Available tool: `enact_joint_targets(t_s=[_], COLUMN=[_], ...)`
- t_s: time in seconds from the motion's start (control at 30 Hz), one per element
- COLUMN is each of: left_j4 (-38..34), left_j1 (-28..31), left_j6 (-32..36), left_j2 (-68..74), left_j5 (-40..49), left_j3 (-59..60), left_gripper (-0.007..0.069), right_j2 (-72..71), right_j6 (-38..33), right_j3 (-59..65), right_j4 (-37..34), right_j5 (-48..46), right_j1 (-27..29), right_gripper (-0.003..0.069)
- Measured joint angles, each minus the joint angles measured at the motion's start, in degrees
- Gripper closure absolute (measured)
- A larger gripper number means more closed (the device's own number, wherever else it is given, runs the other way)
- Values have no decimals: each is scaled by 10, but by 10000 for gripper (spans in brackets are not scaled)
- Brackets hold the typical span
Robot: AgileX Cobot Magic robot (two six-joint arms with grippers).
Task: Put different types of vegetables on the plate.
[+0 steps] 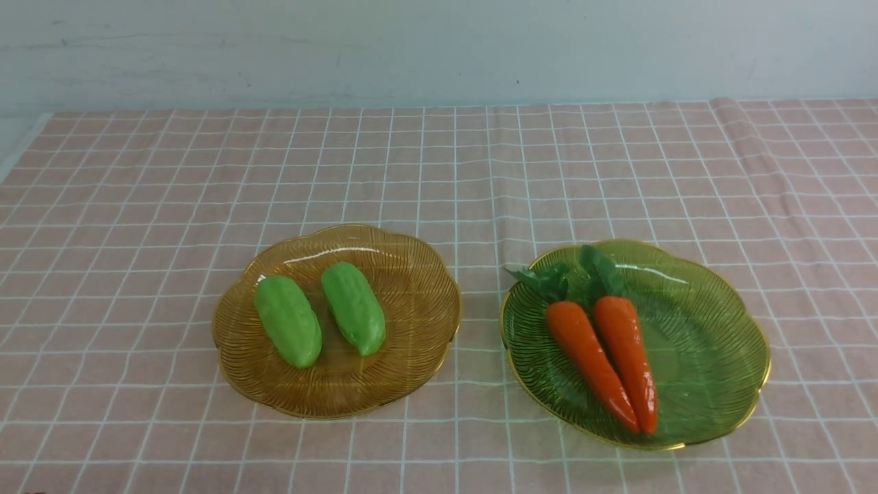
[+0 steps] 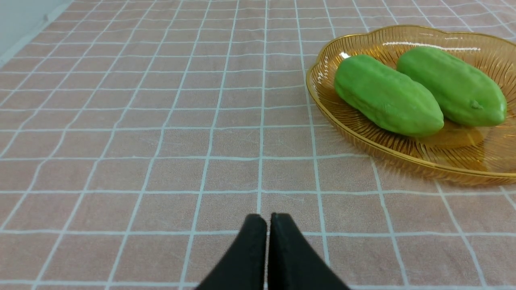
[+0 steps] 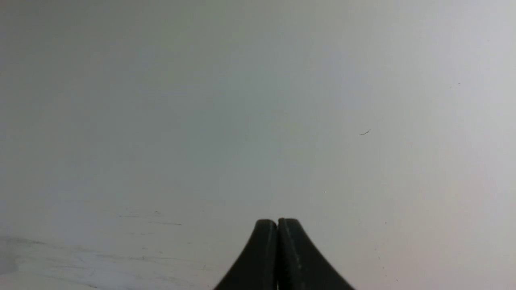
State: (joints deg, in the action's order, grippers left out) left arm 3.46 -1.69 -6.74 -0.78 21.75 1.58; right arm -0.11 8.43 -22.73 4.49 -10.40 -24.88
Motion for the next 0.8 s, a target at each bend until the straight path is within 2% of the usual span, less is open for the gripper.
enact_joint_targets(t_s=[0.3,0.53,0.63,0.8], left_j4=[0,0,0,0], left_j1=[0,0,0,0], left_j6=[0,0,0,0], left_j2=[0,0,0,0], left_j5=[0,1,2,2], left_j3=[0,0,0,0], left_gripper=[628,628,628,628], right_j2=[-2,-5,-5,-5], right_j6=[0,0,0,0], right_j3=[32,217,243,243], right_j4=[8,32,29,29], right_j5=[-43,-58,-111,-119], right_j1=[11,209,242,244], right_gripper=[674,674,674,674])
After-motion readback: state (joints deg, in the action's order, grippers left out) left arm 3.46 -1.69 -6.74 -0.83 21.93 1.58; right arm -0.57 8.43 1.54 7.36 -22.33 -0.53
